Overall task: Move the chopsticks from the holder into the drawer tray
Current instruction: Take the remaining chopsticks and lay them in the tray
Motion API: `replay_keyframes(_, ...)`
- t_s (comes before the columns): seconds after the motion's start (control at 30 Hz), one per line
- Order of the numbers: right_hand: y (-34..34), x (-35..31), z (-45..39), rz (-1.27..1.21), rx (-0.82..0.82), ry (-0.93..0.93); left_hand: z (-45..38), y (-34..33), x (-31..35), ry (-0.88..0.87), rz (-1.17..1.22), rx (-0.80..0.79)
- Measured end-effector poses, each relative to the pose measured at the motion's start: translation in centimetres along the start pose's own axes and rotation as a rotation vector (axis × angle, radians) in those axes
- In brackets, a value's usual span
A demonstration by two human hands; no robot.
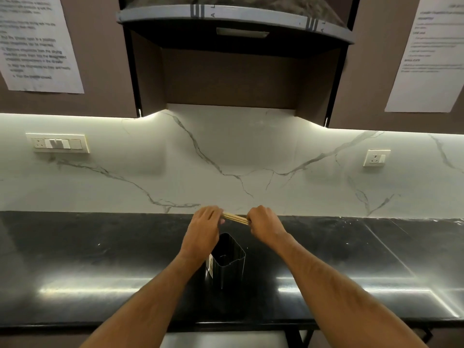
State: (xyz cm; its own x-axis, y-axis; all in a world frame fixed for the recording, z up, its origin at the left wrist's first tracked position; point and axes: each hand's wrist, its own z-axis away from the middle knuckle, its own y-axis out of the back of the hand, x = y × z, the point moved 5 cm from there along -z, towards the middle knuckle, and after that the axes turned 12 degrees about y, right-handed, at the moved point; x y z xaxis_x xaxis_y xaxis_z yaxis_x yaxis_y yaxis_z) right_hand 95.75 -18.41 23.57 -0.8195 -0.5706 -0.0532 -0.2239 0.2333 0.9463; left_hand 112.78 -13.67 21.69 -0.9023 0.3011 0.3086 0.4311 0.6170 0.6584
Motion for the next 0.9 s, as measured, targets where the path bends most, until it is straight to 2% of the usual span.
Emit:
replay_keyframes(0.1, -0.5, -1.1, 0.4, 0.07, -0.036, 0.084, 0.1, -0.9, 1.2, -0.166, -0.141, -0.134)
replay_keyframes(0.23, -0.7, -1.9, 0.9, 0.14, -0.065, 0.162, 0.4, -2.5, 0.8, -0.075, -0.275, -0.331)
replay_keyframes(0.37, -1.0, -1.8, 1.7, 0.228, -0.101, 0.227, 0.7, -3.1, 0.7, -0.009, -0.307, -0.448)
replay_keyframes(0.67, -2.4, -2.1, 3.6, 0.311, -0.17, 0.318, 2.1, -4.1, 1.2, 0.046, -0.341, -0.543)
replay_keyframes(0.9, -3.7, -3.6, 5.9, 0.302, -0.247, 0.302, 4.8, -3.4, 2.0, 0.036, -0.356, -0.602)
